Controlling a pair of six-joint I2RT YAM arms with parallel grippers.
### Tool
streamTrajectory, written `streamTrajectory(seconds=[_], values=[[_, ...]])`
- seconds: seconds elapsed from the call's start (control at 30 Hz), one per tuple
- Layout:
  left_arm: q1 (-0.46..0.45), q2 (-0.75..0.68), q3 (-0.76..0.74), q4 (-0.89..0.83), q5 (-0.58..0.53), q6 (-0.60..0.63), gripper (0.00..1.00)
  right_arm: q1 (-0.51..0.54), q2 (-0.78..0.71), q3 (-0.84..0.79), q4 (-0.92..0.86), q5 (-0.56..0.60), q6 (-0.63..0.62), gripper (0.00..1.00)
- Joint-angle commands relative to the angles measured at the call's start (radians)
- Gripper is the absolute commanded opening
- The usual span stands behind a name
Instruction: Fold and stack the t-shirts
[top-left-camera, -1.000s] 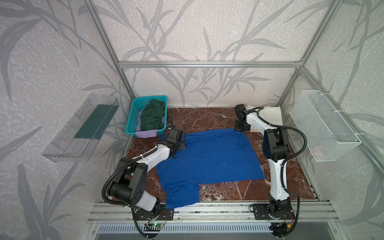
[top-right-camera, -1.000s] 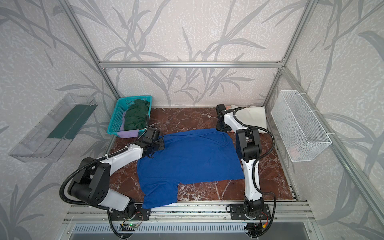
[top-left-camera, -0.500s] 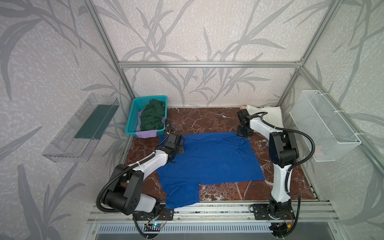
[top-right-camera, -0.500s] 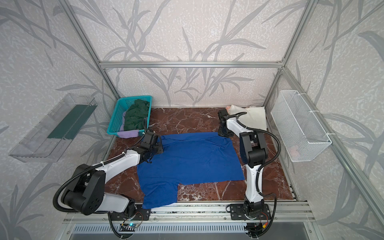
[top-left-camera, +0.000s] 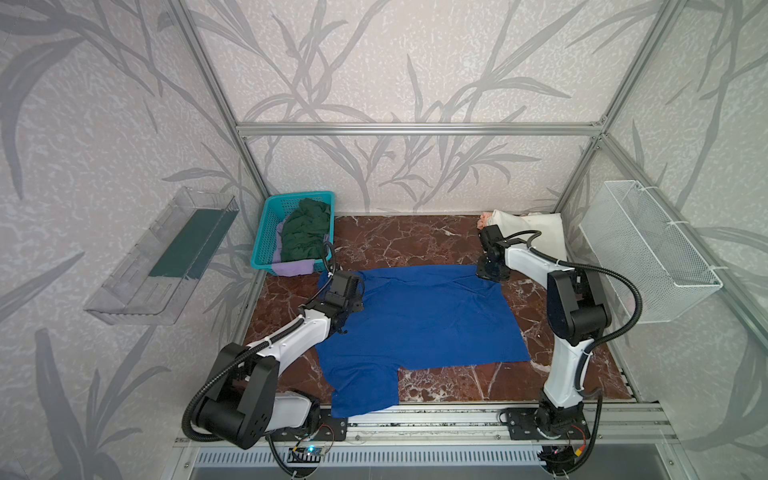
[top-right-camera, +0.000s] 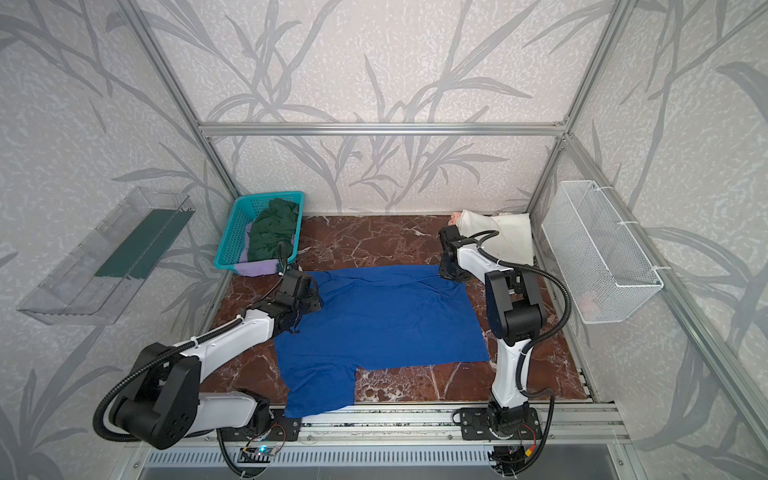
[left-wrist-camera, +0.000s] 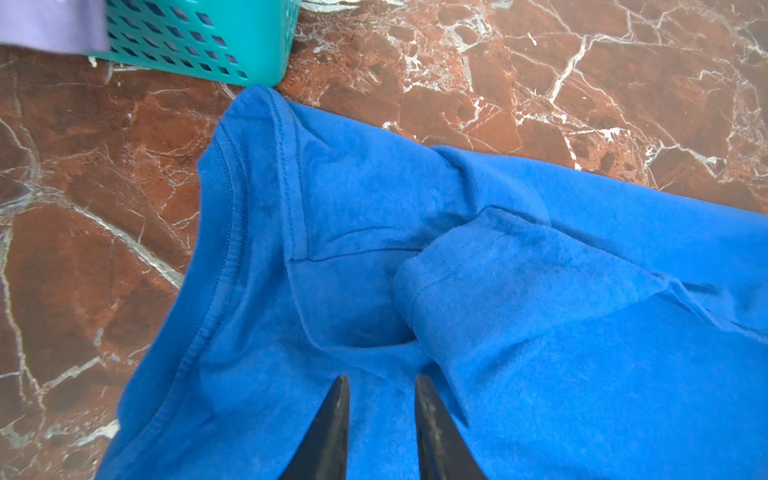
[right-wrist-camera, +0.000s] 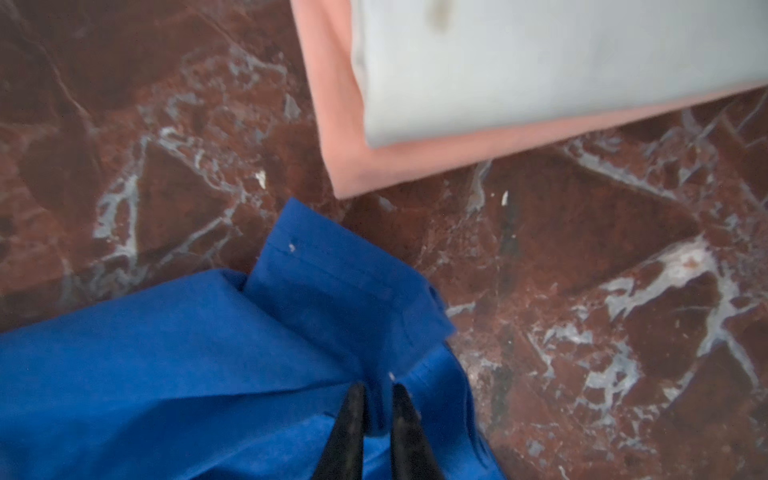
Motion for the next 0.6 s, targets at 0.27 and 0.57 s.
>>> streamTrajectory(seconds=[0.27,0.57], values=[[-0.003,0.023,0.01,0.006,-0.014,-0.022,0.3,-0.019,-0.097,-0.139,0.085,-0.06,0.019,0.43],[-0.001,0.066,0.051,-0.015,-0.057,0.007,0.34,0.051,-0.168,-0.105,0.078,0.065,-0.115,0.54]])
